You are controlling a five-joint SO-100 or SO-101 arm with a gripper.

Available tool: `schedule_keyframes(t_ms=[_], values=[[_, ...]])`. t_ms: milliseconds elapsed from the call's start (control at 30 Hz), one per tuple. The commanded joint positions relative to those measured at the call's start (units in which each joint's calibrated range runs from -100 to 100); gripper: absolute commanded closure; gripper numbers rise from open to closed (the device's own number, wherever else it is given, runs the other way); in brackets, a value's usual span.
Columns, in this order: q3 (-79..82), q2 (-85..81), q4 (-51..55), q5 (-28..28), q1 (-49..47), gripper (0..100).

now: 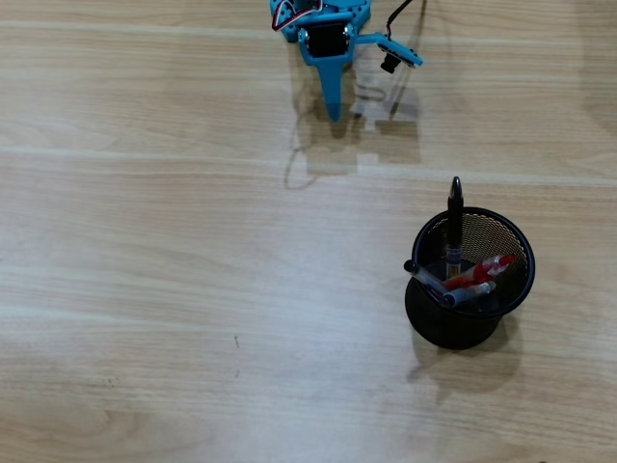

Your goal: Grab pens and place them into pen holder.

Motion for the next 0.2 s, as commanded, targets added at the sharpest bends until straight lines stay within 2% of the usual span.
schedule_keyframes(t_ms=[0,167], values=[[-0.4,-0.8,-0.3,0.1,0.1,98],[-0.4,-0.8,-0.3,0.1,0.1,98]])
